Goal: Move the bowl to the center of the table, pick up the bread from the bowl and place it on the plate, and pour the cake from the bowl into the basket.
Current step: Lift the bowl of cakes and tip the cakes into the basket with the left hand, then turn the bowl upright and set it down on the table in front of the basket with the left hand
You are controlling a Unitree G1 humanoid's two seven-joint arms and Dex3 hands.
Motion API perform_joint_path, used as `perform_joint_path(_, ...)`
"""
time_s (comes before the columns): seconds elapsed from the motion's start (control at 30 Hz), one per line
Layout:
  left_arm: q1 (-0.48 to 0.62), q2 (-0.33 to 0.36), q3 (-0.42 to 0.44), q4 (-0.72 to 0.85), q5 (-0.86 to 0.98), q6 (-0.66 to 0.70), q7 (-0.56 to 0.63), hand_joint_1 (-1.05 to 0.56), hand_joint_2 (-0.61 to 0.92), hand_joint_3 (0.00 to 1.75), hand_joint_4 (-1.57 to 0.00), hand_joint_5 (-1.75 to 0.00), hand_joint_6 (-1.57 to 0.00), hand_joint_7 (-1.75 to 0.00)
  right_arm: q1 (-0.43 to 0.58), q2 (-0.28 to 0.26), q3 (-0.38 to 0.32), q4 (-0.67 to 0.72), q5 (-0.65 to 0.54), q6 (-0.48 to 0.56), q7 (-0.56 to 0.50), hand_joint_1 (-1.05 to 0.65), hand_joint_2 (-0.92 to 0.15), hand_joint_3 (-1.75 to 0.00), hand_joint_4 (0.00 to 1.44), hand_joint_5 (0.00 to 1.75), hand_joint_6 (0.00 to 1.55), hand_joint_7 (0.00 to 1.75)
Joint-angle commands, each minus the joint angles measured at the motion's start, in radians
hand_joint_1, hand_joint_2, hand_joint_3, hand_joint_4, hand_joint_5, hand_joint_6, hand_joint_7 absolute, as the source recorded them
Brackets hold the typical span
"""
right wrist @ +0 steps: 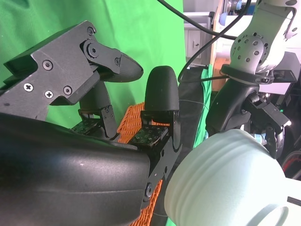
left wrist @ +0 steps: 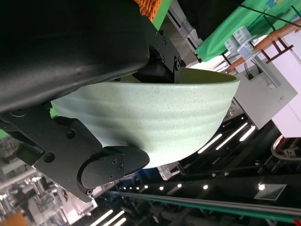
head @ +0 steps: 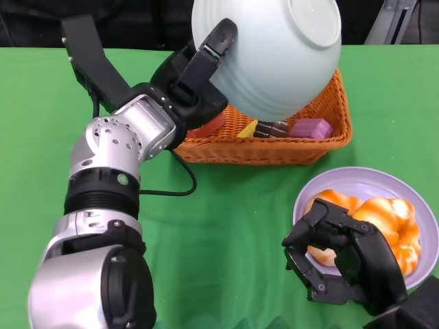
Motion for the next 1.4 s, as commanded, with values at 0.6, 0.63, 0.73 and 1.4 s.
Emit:
perform_joint_path(0.6,0.085,0.08,-0.265,-0.139,0.232,-0.396,-0.344,-0.17,0.55,1.2,-0.76,-1.75,-0.72,-1.68,-0.018,-0.005,-0.005,0.027,-0.011,-0.032,-0.022,-0.16,-0.53,-0.93,0.66,1.57,0.67,1.3)
perform_joint_path(0.63,0.094,0.088,-0.284,-0.148,0.26,-0.437,-0.353,-0.17,0.51,1.22,-0.77,-1.75,-0.75,-1.64,-0.02,-0.005,-0.005,0.032,-0.011,-0.038,-0.021,-0.16,-0.51,-0.96,0.66,1.57,0.66,1.31)
perform_joint_path(0.73,0.117,0.108,-0.324,-0.163,0.326,-0.553,-0.374,-0.17,0.49,1.23,-0.79,-1.75,-0.77,-1.59,-0.023,-0.006,-0.007,0.038,-0.01,-0.047,-0.02,-0.15,-0.5,-0.98,0.66,1.57,0.65,1.31)
perform_joint_path(1.4,0.308,0.221,-0.379,-0.084,0.688,-1.49,-0.17,-0.13,0.69,0.96,-0.8,-1.75,-0.73,-1.52,-0.028,-0.022,-0.015,0.017,-0.003,-0.026,-0.019,-0.17,-0.51,-0.95,0.67,1.58,0.65,1.3)
